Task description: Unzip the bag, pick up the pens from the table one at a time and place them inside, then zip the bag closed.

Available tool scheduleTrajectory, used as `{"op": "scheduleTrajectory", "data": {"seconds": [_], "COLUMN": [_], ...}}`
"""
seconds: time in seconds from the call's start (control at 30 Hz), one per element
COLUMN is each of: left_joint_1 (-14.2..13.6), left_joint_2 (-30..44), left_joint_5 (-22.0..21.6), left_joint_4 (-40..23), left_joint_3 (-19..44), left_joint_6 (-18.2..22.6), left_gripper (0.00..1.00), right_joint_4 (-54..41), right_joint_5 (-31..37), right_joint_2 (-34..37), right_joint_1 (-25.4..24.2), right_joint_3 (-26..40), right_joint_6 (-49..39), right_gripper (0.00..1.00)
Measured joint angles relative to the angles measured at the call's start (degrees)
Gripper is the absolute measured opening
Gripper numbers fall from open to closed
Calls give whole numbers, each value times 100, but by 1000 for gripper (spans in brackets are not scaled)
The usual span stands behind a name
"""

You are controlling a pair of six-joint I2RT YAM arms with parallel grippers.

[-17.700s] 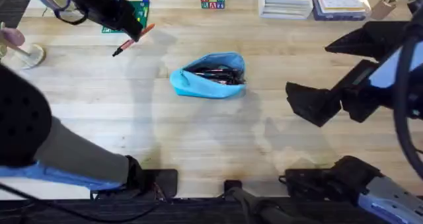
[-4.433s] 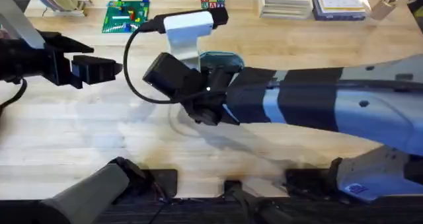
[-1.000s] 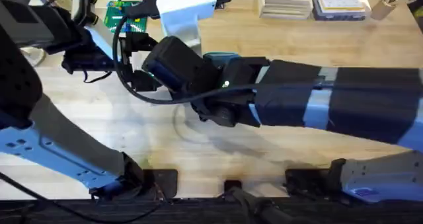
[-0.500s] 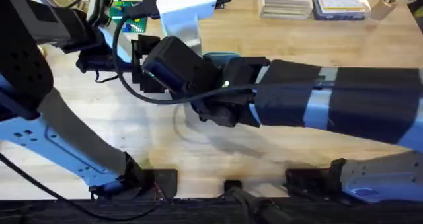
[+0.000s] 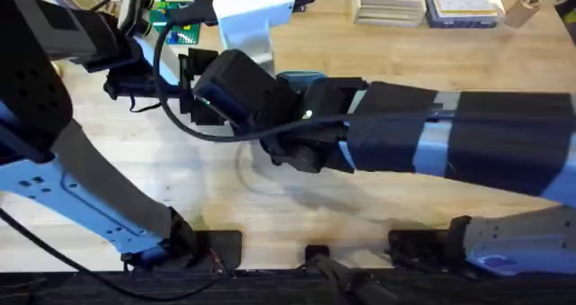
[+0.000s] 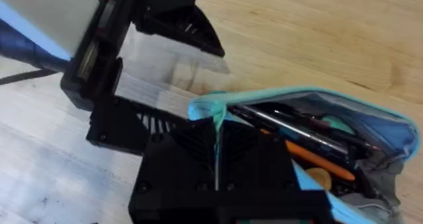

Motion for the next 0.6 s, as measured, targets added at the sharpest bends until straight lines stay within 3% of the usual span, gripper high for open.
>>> {"op": "scheduleTrajectory", "data": {"seconds": [0.1,0.13,0.23,0.27,0.6], "left_joint_1": [0,0,-13,-27,-42], "left_joint_2": [0,0,0,0,0], "left_joint_5": [2,2,-4,7,33], "left_joint_4": [-9,-12,-71,-69,-48], "left_joint_3": [0,0,-3,-11,-11], "left_joint_6": [5,-1,3,24,18], "left_gripper": [760,650,173,77,44], "right_joint_4": [-2,-2,-2,-2,-2], "right_joint_5": [0,0,0,0,0], "right_joint_2": [-2,-2,-2,-2,-2], "right_joint_1": [0,0,0,0,-7], "right_joint_3": [0,0,0,0,0], "right_joint_6": [0,0,-2,-2,0], "right_gripper": [31,30,30,31,31]}}
